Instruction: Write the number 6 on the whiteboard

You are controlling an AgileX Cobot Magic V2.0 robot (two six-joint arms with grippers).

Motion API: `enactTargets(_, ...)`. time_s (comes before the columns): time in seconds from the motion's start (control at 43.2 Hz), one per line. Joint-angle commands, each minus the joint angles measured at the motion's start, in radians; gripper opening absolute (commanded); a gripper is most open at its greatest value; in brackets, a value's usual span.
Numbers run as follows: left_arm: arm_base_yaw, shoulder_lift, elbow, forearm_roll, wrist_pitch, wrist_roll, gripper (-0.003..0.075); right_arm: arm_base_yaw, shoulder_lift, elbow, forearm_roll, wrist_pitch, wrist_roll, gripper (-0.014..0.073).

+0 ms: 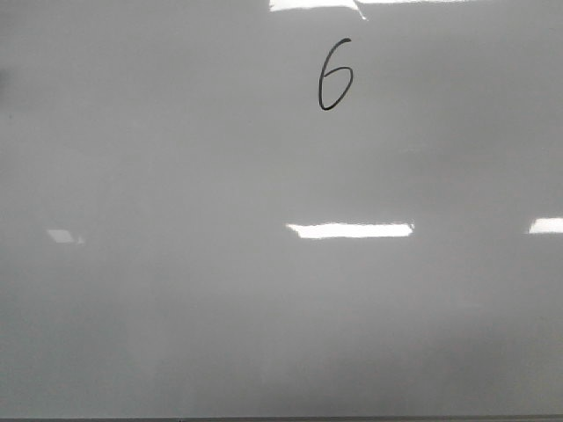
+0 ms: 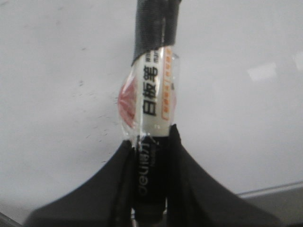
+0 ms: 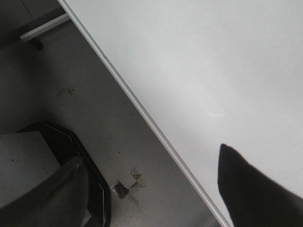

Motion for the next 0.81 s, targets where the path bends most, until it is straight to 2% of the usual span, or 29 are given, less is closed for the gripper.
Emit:
enactTargets(0.0,0.086,-0.038,0.053,0.021,-0.189,-0.107,0.0080,-0.008,-0.003,-0.033,0.022,-0.053,-0.002,0.0582)
enactTargets(0.116,0.156,-0.039,0.147,0.017,-0.362,-0.182,0.0080,-0.008,-0.003,-0.033,0.023,-0.063,-0.002,0.0582)
enactTargets(0.208,0.194,-0.039,0.227,-0.018,-0.547,-0.189,0.0080,-0.008,-0.003,-0.033,0.022,-0.066,-0.002,0.0582)
enactTargets(0.394,0.216,-0.036,0.342,-0.012,-0.855,-0.189,0.0080,-0.008,-0.003,-0.033,0.022,-0.066,-0.002,0.0582)
enactTargets(0.602,0.216,0.034,0.359,0.005,-0.999,-0.189,0.0080,-0.008,-0.003,-0.033,0.022,-0.066,-0.002,0.0582)
enactTargets(0.788,0.267,0.113,0.359,-0.020,-1.070,-0.189,0.0080,-0.008,-0.003,-0.032,0.022,-0.065,-0.002,0.0582)
